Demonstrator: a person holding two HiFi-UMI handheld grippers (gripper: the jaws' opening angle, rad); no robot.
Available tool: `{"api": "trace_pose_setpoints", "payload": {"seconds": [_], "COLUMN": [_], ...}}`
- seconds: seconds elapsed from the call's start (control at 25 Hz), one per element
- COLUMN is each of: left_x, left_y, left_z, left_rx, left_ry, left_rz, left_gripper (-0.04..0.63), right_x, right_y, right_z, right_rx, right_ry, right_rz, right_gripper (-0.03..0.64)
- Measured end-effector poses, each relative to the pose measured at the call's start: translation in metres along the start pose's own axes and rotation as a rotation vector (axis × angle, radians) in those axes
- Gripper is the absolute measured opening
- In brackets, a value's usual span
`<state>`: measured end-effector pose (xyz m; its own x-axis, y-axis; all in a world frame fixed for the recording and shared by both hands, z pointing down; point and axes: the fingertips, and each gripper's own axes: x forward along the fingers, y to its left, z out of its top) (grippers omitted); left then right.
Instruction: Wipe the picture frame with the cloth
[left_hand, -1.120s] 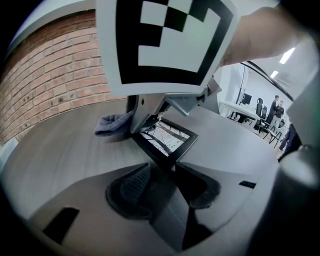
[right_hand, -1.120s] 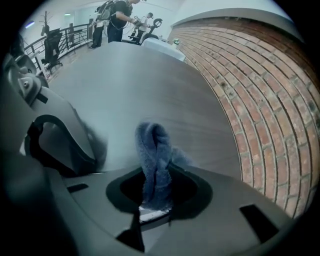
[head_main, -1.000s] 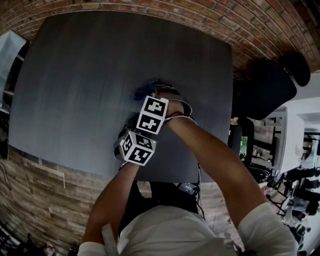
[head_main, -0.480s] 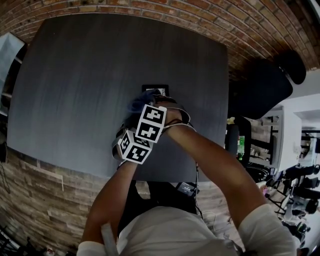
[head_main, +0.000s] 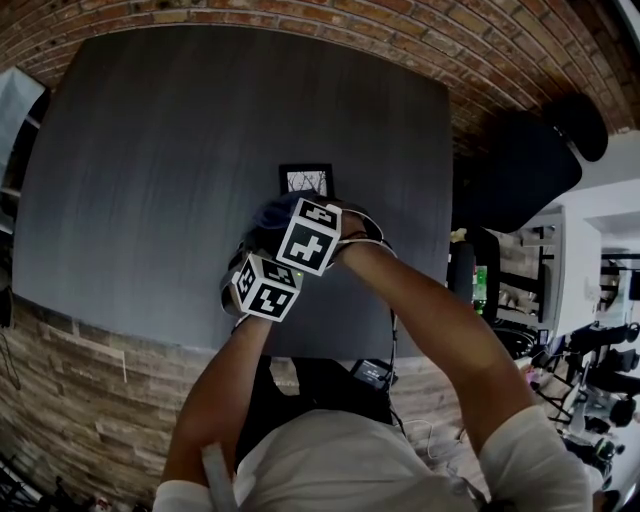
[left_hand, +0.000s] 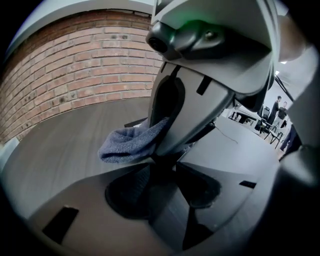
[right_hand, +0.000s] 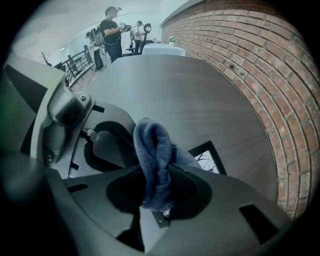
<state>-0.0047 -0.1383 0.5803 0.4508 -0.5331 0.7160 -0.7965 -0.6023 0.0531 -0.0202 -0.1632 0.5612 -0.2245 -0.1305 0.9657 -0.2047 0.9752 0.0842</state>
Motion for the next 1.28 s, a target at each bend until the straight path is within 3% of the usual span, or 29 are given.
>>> {"api": "trace_pose_setpoints", "payload": {"seconds": [0.56, 0.72, 0.92, 1.16, 1.28], "left_x": [-0.002, -0.009, -0.013, 0.000, 0.007], "left_y": [0.000, -0.001, 0.000, -0.001, 0.001], "left_z": [0.000, 0.010, 0.034, 0.040, 0.036], "left_rx": [-0.014, -0.016, 0.041, 0.183, 0.203], "left_ry": [-0.007, -0.069, -0.135, -0.113, -0.086], "left_rz": [-0.009, -0.032, -0.045, -0.062, -0.069], "left_gripper": [0.173, 0.178, 0.180, 0.150, 0.069], "right_x": [-0.033, -0.049, -0.052, -0.044, -0.039], "right_y": [0.009, -0.008, -0.043, -0.085, -0.102], "right_z": [-0.003, -0.009, -0.026, -0.047, -0.050], "right_rx": [0.246, 0.241, 0.222, 0.173, 0.136], "right_ry": [-0.185, -0.217, -0.188, -0.113, -0.081], "right_rz": [0.174, 0.121, -0.011, -0.169, -0.226], "right_gripper": [0.104, 0.104, 0.104, 0.104, 0.104]}}
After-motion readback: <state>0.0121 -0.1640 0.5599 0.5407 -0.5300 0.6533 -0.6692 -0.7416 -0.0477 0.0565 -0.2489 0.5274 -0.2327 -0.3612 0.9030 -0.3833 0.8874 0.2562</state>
